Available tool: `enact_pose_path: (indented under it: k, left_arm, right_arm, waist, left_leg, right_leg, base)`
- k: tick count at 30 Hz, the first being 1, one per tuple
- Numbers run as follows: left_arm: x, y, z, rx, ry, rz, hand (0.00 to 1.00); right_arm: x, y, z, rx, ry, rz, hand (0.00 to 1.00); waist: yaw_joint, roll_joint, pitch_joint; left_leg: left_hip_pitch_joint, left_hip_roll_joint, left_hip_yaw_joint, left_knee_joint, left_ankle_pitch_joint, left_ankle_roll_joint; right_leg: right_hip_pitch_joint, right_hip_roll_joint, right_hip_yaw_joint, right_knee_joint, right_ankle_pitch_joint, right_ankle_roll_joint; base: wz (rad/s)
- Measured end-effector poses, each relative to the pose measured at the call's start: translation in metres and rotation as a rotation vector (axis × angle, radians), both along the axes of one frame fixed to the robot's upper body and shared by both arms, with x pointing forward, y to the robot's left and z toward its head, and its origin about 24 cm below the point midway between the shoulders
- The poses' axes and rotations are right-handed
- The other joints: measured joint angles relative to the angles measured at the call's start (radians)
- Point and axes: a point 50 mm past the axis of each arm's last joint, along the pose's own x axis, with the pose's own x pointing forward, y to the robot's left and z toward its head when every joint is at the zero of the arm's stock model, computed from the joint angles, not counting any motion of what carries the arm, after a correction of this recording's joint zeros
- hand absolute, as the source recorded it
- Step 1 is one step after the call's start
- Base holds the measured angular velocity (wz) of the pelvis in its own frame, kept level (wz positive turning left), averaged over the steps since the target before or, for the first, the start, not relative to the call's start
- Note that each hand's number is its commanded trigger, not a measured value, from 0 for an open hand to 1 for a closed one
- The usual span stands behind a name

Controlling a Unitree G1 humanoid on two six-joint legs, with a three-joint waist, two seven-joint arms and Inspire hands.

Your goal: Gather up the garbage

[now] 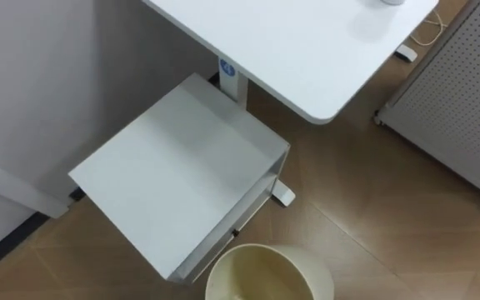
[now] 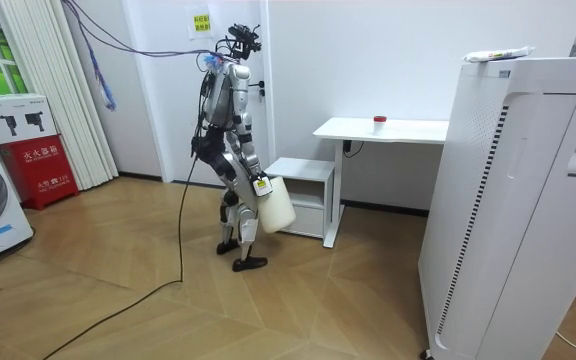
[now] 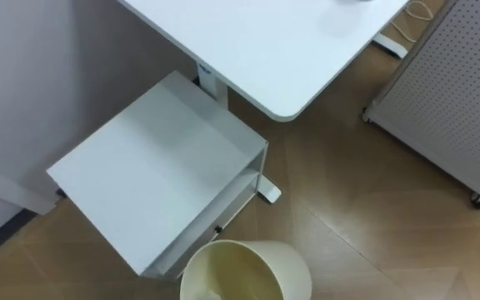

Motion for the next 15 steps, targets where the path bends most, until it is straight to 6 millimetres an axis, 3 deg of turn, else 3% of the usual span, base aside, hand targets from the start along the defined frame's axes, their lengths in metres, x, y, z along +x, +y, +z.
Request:
enact_pose_path:
  k: [7, 15]
  left_arm:
    - [-0.001, -0.006, 0.001, 0.002, 0.000, -0.060, 0.00]
    - [0.016, -0.012, 0.011, -0.003, -0.044, -0.097, 0.00]
  right_arm:
    - [0.003, -0.004, 0.002, -0.025, -0.010, 0.031, 1.00]
    - [0.009, -0.007, 0.005, -0.044, -0.018, 0.069, 1.00]
  waist:
    - [0.009, 0.011, 0.0018]
    - [-0.005, 0.029, 0.0123]
  left_leg:
    - [0.000, -0.006, 0.000, -0.029, 0.010, -0.004]
    - [0.000, -0.016, 0.003, -0.040, 0.016, -0.002]
  right_leg:
    - [-0.005, 0.000, 0.002, -0.010, 0.000, 0.000]
    - [-0.015, -0.010, 0.005, -0.005, -0.002, 0.003]
  base:
    - [0.00]
    - [0.01]
